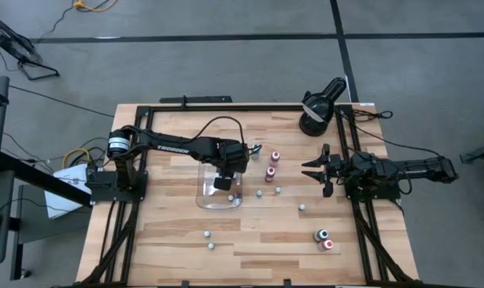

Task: Pick & Place food coloring
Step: Put the small orange food coloring bottle into the transparent bin

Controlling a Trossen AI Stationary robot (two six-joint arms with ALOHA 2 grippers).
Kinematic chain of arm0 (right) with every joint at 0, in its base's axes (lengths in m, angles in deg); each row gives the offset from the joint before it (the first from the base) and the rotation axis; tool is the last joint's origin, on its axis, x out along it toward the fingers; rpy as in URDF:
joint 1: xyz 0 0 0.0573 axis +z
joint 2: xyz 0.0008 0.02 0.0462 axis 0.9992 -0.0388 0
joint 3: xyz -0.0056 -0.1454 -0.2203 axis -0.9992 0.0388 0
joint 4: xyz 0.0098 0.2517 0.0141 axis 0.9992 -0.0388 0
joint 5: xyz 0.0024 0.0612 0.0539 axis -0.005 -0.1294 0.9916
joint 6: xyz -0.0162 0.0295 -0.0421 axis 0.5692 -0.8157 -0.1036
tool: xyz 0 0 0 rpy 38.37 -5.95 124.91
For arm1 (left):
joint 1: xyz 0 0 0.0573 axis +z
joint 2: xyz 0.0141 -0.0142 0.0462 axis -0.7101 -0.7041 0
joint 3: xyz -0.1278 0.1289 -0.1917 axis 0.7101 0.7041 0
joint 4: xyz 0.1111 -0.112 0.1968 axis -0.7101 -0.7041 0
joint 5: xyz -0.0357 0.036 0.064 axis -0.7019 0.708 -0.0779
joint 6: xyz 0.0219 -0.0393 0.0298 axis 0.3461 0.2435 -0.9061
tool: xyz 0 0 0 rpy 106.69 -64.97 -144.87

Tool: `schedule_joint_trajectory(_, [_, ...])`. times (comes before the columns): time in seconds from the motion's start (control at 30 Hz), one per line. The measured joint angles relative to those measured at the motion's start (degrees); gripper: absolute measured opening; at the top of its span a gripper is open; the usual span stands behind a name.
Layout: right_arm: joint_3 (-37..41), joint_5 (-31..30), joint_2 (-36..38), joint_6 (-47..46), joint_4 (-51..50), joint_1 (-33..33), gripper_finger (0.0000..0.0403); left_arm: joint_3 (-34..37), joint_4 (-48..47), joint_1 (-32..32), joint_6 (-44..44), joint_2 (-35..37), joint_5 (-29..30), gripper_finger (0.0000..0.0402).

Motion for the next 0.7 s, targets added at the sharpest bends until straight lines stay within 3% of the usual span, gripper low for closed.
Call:
schedule_joint_trajectory(0.37, [0.0,0.0,0.0,0.0,0.0,0.0,0.0113,0.0,0.0,0.0,0.1,0.0,-2.6,0.0081])
schedule_joint_trajectory(0.7, [0.0,0.0,0.0,0.0,0.0,0.0,0.0113,0.0,0.0,0.0,0.3,0.0,-1.8,0.0114])
